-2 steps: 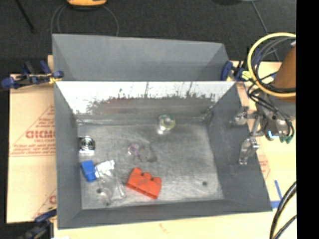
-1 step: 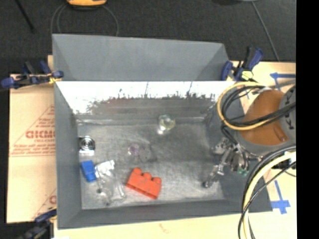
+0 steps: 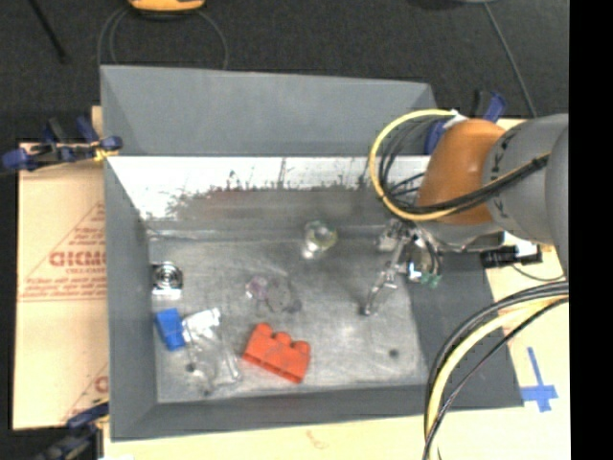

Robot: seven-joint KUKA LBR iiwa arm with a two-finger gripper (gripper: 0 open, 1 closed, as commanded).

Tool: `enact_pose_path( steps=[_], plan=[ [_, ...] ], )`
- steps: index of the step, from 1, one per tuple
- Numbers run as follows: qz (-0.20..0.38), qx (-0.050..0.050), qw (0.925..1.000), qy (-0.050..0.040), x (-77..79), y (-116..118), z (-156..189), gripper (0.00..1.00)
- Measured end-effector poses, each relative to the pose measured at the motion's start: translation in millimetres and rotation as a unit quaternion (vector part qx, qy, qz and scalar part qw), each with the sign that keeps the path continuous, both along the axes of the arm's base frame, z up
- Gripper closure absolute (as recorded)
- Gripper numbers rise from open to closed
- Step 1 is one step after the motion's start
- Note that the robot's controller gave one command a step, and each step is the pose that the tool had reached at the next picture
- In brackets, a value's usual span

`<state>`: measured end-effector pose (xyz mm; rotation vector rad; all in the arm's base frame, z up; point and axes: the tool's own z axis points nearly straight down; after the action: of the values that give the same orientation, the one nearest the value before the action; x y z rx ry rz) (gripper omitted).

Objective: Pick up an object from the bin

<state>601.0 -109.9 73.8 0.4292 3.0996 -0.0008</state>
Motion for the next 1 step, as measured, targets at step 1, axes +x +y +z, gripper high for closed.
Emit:
enact_pose_path(
  steps=[1],
  plan=[
    [-0.053, 0.003, 0.9986, 0.0010, 29.7, 67.9, 29.1, 0.00]
  ],
)
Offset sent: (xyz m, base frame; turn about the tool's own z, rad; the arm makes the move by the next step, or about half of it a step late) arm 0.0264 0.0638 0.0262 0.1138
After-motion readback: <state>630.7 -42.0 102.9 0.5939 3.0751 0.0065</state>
